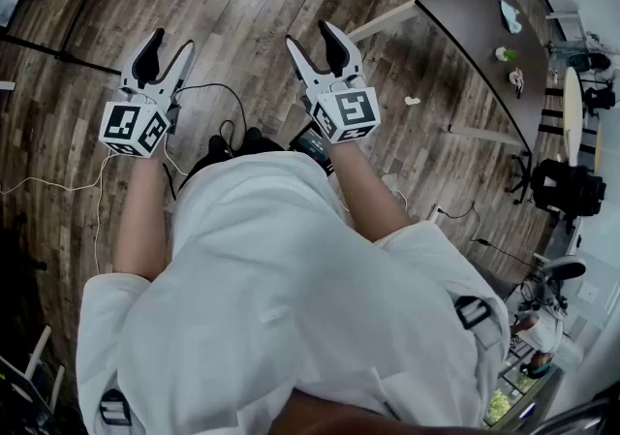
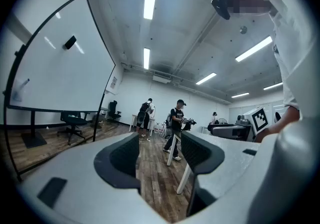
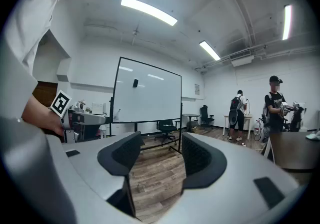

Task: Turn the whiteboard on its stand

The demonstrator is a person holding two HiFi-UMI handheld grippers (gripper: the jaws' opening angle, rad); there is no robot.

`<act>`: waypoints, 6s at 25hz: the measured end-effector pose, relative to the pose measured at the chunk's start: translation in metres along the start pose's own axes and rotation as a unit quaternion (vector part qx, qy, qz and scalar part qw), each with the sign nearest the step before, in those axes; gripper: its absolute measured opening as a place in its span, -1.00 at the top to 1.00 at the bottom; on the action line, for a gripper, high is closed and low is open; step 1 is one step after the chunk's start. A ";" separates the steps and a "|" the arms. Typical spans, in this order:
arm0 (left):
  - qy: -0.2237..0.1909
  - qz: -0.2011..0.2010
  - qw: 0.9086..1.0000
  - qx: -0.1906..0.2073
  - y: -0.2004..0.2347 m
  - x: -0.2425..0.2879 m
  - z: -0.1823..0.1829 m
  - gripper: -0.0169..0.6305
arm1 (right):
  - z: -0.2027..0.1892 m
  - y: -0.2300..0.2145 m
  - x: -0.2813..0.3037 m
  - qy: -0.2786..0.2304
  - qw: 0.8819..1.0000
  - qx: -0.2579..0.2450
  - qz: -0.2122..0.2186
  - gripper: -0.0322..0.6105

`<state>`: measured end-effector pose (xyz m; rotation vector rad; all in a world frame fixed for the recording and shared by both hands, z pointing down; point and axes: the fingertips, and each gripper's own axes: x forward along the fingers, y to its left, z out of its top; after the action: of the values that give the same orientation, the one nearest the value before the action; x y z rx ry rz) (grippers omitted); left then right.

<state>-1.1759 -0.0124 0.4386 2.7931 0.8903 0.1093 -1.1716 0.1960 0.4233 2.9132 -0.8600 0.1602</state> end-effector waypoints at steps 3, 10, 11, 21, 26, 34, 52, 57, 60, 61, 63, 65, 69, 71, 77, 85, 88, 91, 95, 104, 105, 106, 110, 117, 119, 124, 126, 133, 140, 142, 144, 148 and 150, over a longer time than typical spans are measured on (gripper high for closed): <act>0.003 -0.008 1.000 -0.002 -0.010 -0.004 0.000 0.19 | -0.001 -0.006 -0.005 0.006 1.000 0.001 -0.004 0.11; 0.000 -0.015 1.000 0.003 -0.018 -0.004 0.003 0.19 | 0.007 -0.008 -0.008 -0.020 1.000 0.012 0.004 0.14; 0.002 -0.016 1.000 0.005 -0.020 -0.003 0.003 0.19 | 0.009 -0.008 -0.009 -0.028 0.999 0.016 0.006 0.13; 0.008 -0.019 1.000 0.004 -0.031 0.010 0.000 0.19 | 0.000 -0.031 -0.020 -0.022 0.999 0.024 -0.001 0.07; 0.007 -0.014 1.000 0.012 -0.036 0.022 -0.002 0.19 | -0.005 -0.047 -0.021 -0.024 0.999 0.028 -0.004 0.07; 0.001 0.004 1.000 0.023 -0.041 0.047 -0.001 0.19 | -0.011 -0.078 -0.019 -0.021 1.000 0.020 -0.003 0.08; 0.004 0.039 0.999 0.017 -0.040 0.084 -0.018 0.19 | -0.036 -0.125 -0.005 -0.014 0.999 0.031 0.009 0.09; 0.003 0.046 0.999 0.017 -0.011 0.108 -0.021 0.19 | -0.041 -0.141 0.025 -0.010 0.999 0.031 -0.001 0.09; 0.005 0.043 0.999 0.010 0.013 0.133 -0.027 0.19 | -0.047 -0.155 0.051 -0.002 0.999 0.032 -0.004 0.09; 0.007 0.041 0.999 0.007 0.022 0.144 -0.028 0.19 | -0.050 -0.160 0.063 0.002 0.999 0.032 -0.005 0.09; 0.009 0.037 0.999 0.002 0.044 0.168 -0.027 0.19 | -0.052 -0.172 0.090 0.010 0.999 0.035 -0.006 0.09; 0.009 0.032 0.999 0.001 0.067 0.194 -0.020 0.19 | -0.047 -0.183 0.122 0.012 0.999 0.035 -0.007 0.09; 0.013 0.023 1.000 0.001 0.123 0.240 -0.004 0.19 | -0.028 -0.199 0.198 0.009 0.999 0.031 -0.007 0.09; 0.010 0.025 1.000 -0.002 0.156 0.263 0.008 0.19 | -0.015 -0.207 0.238 0.006 1.000 0.026 -0.005 0.09; 0.000 0.011 1.000 0.012 0.237 0.330 0.041 0.19 | 0.009 -0.233 0.341 -0.001 1.000 0.015 -0.004 0.09; -0.004 0.018 1.000 0.000 0.318 0.384 0.052 0.19 | 0.023 -0.257 0.437 -0.008 1.000 0.024 -0.006 0.11; -0.003 0.022 1.000 -0.001 0.341 0.411 0.051 0.19 | 0.023 -0.273 0.466 -0.008 1.000 0.020 -0.003 0.11; -0.004 0.028 1.000 -0.001 0.361 0.442 0.052 0.19 | 0.019 -0.293 0.496 -0.008 1.000 0.022 0.006 0.11; 0.000 0.038 0.999 -0.003 0.385 0.490 0.054 0.19 | 0.013 -0.331 0.540 -0.006 0.999 0.031 0.013 0.11; -0.003 0.075 0.997 0.000 0.447 0.616 0.087 0.19 | 0.036 -0.435 0.660 -0.020 0.998 0.031 0.052 0.11; -0.005 0.080 0.997 0.002 0.454 0.630 0.091 0.19 | 0.039 -0.446 0.673 -0.022 0.998 0.030 0.057 0.11; -0.006 0.084 0.996 0.006 0.459 0.644 0.094 0.19 | 0.041 -0.458 0.684 -0.023 0.997 0.028 0.061 0.11; -0.010 0.100 0.995 0.011 0.479 0.692 0.104 0.19 | 0.043 -0.499 0.726 -0.022 0.996 0.023 0.081 0.11; -0.009 0.113 0.993 0.003 0.511 0.747 0.104 0.19 | 0.034 -0.537 0.784 -0.014 0.995 0.029 0.099 0.12; -0.010 0.115 0.993 0.006 0.520 0.759 0.105 0.19 | 0.032 -0.545 0.798 -0.014 0.995 0.031 0.099 0.12; -0.011 0.118 0.993 0.004 0.558 0.797 0.104 0.19 | 0.032 -0.570 0.841 -0.013 0.995 0.027 0.094 0.12; -0.016 0.122 0.992 0.004 0.576 0.814 0.107 0.19 | 0.034 -0.582 0.862 -0.010 0.995 0.024 0.092 0.12; -0.009 0.117 0.993 -0.005 0.647 0.891 0.119 0.19 | 0.054 -0.624 0.953 0.000 0.996 0.016 0.089 0.12; -0.017 0.124 0.992 -0.001 0.735 0.942 0.142 0.19 | 0.074 -0.627 1.087 -0.006 0.992 0.010 0.128 0.12; -0.020 0.139 0.990 -0.002 0.762 0.945 0.150 0.19 | 0.089 -0.620 1.126 -0.015 0.989 0.005 0.148 0.12; -0.023 0.155 0.988 -0.001 0.785 0.946 0.158 0.19 | 0.105 -0.611 1.160 -0.026 0.985 0.000 0.173 0.12; -0.051 0.201 0.978 -0.001 0.820 0.932 0.179 0.19 | 0.131 -0.591 1.213 -0.042 0.974 -0.017 0.222 0.12; -0.066 0.227 0.972 0.002 0.833 0.915 0.187 0.19 | 0.138 -0.578 1.234 -0.046 0.968 -0.023 0.244 0.12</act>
<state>0.0643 -0.1779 0.4449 2.9126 0.2102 -0.0107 0.1841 0.0016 0.4074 2.6243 -1.5597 0.0373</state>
